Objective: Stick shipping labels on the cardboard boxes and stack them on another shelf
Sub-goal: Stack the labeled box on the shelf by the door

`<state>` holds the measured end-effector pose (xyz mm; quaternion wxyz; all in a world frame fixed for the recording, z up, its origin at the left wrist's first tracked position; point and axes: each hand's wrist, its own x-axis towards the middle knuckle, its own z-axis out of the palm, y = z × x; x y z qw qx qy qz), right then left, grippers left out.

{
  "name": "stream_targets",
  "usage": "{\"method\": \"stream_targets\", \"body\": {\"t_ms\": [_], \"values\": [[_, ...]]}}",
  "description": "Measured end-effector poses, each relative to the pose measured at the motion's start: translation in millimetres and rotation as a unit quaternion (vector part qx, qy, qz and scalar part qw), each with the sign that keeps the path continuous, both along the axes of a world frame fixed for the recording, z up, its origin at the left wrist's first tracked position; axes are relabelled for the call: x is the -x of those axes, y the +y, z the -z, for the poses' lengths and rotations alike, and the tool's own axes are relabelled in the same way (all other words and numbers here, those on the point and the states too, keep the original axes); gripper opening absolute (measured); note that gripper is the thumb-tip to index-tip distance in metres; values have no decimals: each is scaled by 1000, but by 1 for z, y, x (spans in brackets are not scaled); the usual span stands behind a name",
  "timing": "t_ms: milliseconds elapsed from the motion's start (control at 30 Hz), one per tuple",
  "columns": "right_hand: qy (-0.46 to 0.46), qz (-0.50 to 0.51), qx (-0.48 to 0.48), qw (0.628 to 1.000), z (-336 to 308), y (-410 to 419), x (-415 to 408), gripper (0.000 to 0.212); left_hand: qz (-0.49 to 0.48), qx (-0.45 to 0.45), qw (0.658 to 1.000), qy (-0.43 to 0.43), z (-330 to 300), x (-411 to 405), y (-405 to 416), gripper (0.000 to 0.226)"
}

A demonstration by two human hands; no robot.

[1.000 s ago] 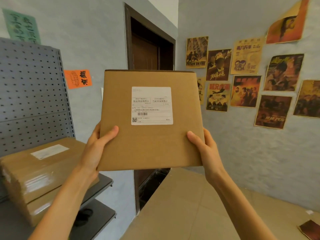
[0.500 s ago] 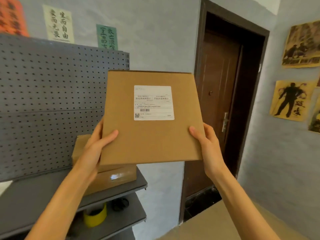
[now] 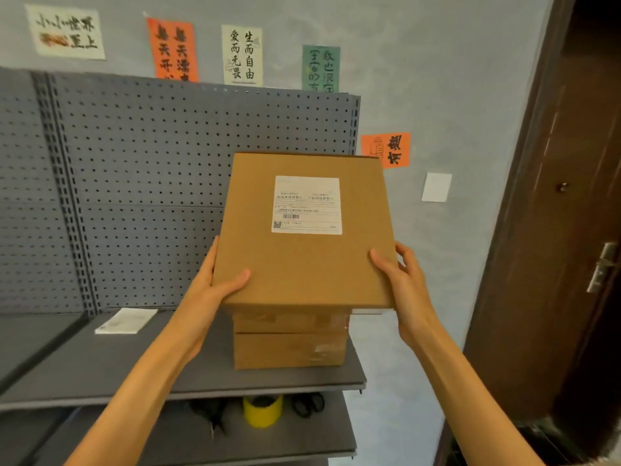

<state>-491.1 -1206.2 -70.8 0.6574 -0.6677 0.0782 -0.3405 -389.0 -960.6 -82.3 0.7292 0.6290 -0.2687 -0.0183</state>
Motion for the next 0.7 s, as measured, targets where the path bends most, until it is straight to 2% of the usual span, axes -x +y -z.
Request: {"method": "stream_targets", "body": {"t_ms": [167, 333, 467, 700], "values": [[17, -64, 28, 997, -5, -7, -45, 51, -29, 13, 999, 7, -6, -45, -5, 70], [63, -96, 30, 993, 2, -21, -85, 79, -46, 7, 998, 53, -6, -89, -14, 63], [85, -71, -16, 994, 8, -33, -109, 58, -31, -33, 996, 83, -6, -114, -27, 64], [116, -104, -39, 987, 17, -54, -140, 52, 7, -59, 992, 115, -8, -135, -42, 40]]}}
